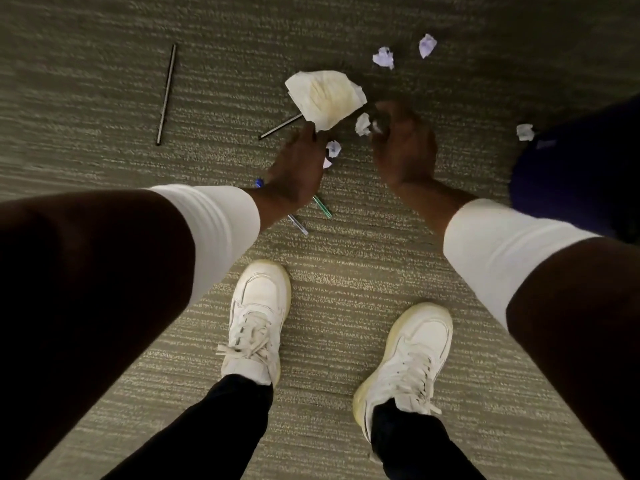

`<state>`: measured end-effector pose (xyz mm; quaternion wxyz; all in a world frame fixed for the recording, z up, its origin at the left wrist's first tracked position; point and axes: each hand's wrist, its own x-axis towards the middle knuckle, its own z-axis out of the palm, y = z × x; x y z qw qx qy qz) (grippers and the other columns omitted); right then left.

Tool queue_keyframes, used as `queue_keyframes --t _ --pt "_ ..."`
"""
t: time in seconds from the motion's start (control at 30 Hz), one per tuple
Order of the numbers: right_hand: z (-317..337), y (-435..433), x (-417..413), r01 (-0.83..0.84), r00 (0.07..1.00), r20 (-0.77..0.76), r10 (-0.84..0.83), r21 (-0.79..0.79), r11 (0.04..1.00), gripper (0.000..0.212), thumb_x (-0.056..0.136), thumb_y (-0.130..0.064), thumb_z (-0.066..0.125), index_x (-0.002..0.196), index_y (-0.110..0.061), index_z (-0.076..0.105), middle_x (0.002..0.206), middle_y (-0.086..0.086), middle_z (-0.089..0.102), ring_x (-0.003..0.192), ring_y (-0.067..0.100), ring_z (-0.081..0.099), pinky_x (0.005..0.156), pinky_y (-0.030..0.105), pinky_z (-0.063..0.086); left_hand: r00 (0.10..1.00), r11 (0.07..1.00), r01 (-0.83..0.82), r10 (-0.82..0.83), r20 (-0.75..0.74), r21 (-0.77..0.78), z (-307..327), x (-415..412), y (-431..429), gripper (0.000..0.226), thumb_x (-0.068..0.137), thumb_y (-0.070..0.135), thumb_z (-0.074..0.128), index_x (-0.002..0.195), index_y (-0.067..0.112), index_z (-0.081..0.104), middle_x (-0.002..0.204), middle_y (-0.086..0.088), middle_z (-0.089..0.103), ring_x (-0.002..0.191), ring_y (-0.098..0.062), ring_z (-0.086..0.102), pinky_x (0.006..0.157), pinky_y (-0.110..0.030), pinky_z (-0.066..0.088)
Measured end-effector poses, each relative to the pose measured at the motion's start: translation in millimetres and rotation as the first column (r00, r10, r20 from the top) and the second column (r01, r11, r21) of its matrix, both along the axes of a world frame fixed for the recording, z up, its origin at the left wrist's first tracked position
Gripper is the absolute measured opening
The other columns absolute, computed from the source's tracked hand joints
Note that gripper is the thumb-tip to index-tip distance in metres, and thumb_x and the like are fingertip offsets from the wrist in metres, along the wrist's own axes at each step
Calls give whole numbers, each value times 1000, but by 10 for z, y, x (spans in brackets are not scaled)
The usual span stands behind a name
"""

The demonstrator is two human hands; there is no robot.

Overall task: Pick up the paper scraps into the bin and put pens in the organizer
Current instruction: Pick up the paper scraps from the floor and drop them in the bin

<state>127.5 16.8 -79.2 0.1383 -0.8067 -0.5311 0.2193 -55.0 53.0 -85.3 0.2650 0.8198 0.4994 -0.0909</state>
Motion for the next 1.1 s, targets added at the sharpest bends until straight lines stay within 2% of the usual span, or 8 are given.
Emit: queue_keyframes --t 0.17,0.33,0.5,0.63,0.73,0.87,1.0,1.1 --pt "-86 268 -33 33 999 14 -32 -65 997 24 103 -27 54 123 -26 68 123 1 73 116 22 68 92 36 55 994 996 91 -92 57 13 -38 0 -9 54 95 1 61 147 11 49 143 -20 46 117 -43 60 97 -54 54" --pt "-159 284 -82 -12 1000 -22 10 -100 995 35 101 -39 56 119 -15 72 119 9 75 113 27 69 95 36 54 984 984 175 -175 7 14 -64 47 22 68 98 2 56 161 20 35 151 -16 38 127 -40 56 102 -52 54" --pt "-152 301 -71 -119 993 -11 118 -105 987 30 97 -36 65 117 -14 70 115 12 74 110 31 69 90 38 57 973 972 223 -226 36 77 -14 71 3 46 97 -2 53 142 6 57 143 -21 53 116 -46 63 97 -54 54" --pt "-150 299 -76 -178 983 -57 174 -90 980 19 99 -21 61 106 -13 77 109 9 78 103 26 72 91 40 54 974 974 208 -215 73 86 41 93 -17 31 94 -7 57 121 -1 71 140 -27 61 134 -45 57 108 -53 51" --pt "-110 212 -93 -124 991 -61 118 -97 988 22 98 -22 60 97 -9 77 103 11 78 98 28 72 89 39 53 984 985 168 -170 51 40 94 86 -70 34 99 1 55 129 3 71 148 -22 57 142 -40 53 115 -49 45" --pt "-47 62 -88 -50 999 -1 50 -136 990 24 98 -20 56 99 -5 75 103 19 78 98 38 73 84 38 53 995 1000 7 -6 99 -9 197 68 -129 36 100 15 63 134 12 70 142 -14 63 131 -36 62 109 -45 49" --pt "-1 62 -106 -39 995 -91 31 -90 995 31 96 -36 66 104 -6 72 103 16 77 98 36 73 85 40 57 987 996 -82 79 143 19 279 48 -197 19 91 12 73 109 9 78 130 -14 70 116 -38 69 93 -41 53" --pt "-18 140 -229 -133 987 -99 123 -106 985 40 90 -44 77 112 -11 69 111 14 75 106 35 70 86 42 57 984 993 -114 111 142 15 280 5 -249 16 91 12 74 105 5 77 114 -20 72 103 -43 71 84 -43 55"
